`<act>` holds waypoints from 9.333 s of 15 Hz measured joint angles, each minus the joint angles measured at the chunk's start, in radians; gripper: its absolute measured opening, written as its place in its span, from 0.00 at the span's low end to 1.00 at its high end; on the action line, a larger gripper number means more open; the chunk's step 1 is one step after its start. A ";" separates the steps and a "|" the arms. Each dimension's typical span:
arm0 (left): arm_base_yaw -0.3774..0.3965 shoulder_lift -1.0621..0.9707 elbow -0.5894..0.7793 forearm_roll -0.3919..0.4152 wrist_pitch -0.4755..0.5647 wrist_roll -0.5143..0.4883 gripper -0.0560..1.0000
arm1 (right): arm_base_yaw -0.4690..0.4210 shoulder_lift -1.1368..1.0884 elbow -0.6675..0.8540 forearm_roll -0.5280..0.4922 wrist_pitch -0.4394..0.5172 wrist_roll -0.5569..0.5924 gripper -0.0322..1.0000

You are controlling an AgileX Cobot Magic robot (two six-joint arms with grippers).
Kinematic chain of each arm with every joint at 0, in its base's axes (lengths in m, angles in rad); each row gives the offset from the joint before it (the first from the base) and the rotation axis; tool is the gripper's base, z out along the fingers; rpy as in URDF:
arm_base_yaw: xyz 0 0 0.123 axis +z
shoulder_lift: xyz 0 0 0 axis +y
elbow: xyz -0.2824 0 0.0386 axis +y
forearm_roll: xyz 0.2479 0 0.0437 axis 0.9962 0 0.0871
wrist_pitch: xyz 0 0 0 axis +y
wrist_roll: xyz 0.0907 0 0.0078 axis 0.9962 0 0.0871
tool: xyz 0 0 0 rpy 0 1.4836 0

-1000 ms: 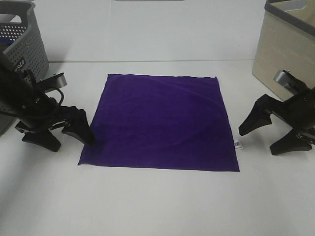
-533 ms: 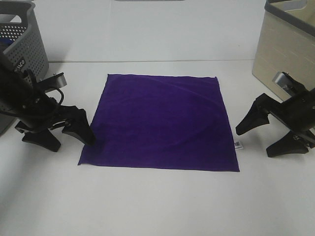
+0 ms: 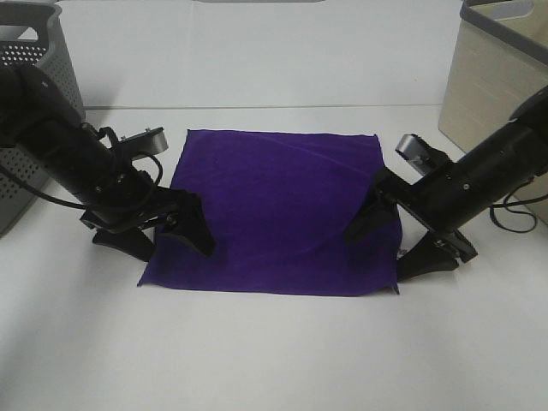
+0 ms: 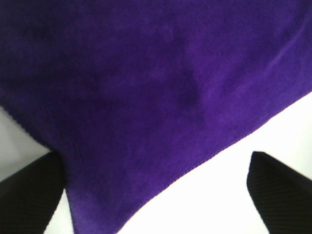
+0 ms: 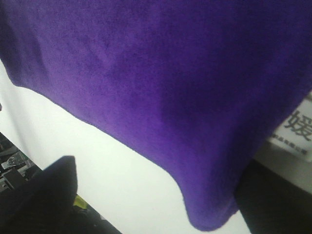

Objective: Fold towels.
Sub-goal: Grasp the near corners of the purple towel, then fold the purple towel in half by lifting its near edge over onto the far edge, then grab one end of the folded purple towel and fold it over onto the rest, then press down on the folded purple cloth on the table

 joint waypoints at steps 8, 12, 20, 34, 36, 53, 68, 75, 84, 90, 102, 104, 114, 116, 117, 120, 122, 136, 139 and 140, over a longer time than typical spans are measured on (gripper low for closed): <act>-0.129 0.093 -0.148 -0.001 0.030 -0.064 0.60 | 0.081 0.050 -0.104 -0.186 0.006 0.158 0.38; -0.132 0.110 -0.149 0.023 0.031 -0.068 0.07 | 0.081 0.061 -0.104 -0.187 0.002 0.147 0.06; -0.135 0.052 -0.194 0.062 0.060 -0.068 0.07 | 0.092 -0.041 -0.183 -0.293 -0.055 0.133 0.06; -0.089 0.238 -0.669 0.210 -0.148 -0.172 0.10 | 0.092 0.291 -0.993 -0.457 -0.037 0.169 0.06; -0.089 0.270 -0.690 0.211 -0.160 -0.172 0.19 | 0.092 0.315 -1.009 -0.489 -0.055 0.188 0.07; 0.059 0.283 -0.921 0.476 0.430 -0.372 0.84 | 0.091 0.092 -1.017 -0.669 0.295 0.293 0.92; 0.050 0.474 -0.932 0.053 0.186 -0.260 0.81 | 0.091 0.041 -1.017 -0.678 0.301 0.325 0.92; 0.039 0.489 -0.933 0.131 0.167 -0.286 0.10 | 0.091 0.039 -1.017 -0.678 0.301 0.325 0.92; 0.106 0.353 -1.075 0.288 0.454 -0.286 0.10 | 0.091 -0.045 -1.017 -0.630 0.303 0.367 0.92; -0.067 0.377 -1.080 0.285 0.314 -0.286 0.10 | 0.091 -0.089 -1.017 -0.580 0.303 0.367 0.92; -0.153 0.411 -1.106 0.099 0.187 -0.224 0.73 | 0.091 -0.151 -1.017 -0.503 0.304 0.366 0.92; -0.137 0.394 -1.122 0.196 0.226 -0.230 0.73 | 0.091 -0.160 -1.017 -0.499 0.304 0.341 0.92; 0.134 0.153 -1.130 0.742 0.459 -0.477 0.73 | 0.163 0.057 -1.017 -0.136 0.250 -0.347 0.92; 0.182 0.130 -1.130 0.741 0.461 -0.495 0.73 | 0.204 0.121 -1.017 -0.132 0.179 -0.496 0.92; 0.198 0.119 -1.130 0.737 0.462 -0.501 0.73 | 0.230 0.160 -1.017 -0.131 0.142 -0.578 0.92; 0.210 0.109 -1.130 0.729 0.464 -0.503 0.73 | 0.272 0.256 -1.017 -0.127 0.084 -0.654 0.92; 0.210 0.109 -1.130 0.719 0.464 -0.504 0.73 | 0.275 0.312 -1.017 -0.132 0.049 -0.655 0.92; 0.210 0.109 -1.130 0.679 0.464 -0.478 0.73 | 0.162 0.389 -1.017 -0.233 -0.015 -0.659 0.92; 0.210 0.109 -1.130 0.679 0.465 -0.464 0.73 | 0.145 0.406 -1.017 -0.235 -0.050 -0.651 0.91; 0.210 0.109 -1.130 0.679 0.465 -0.462 0.73 | 0.144 0.399 -1.017 -0.231 -0.043 -0.650 0.91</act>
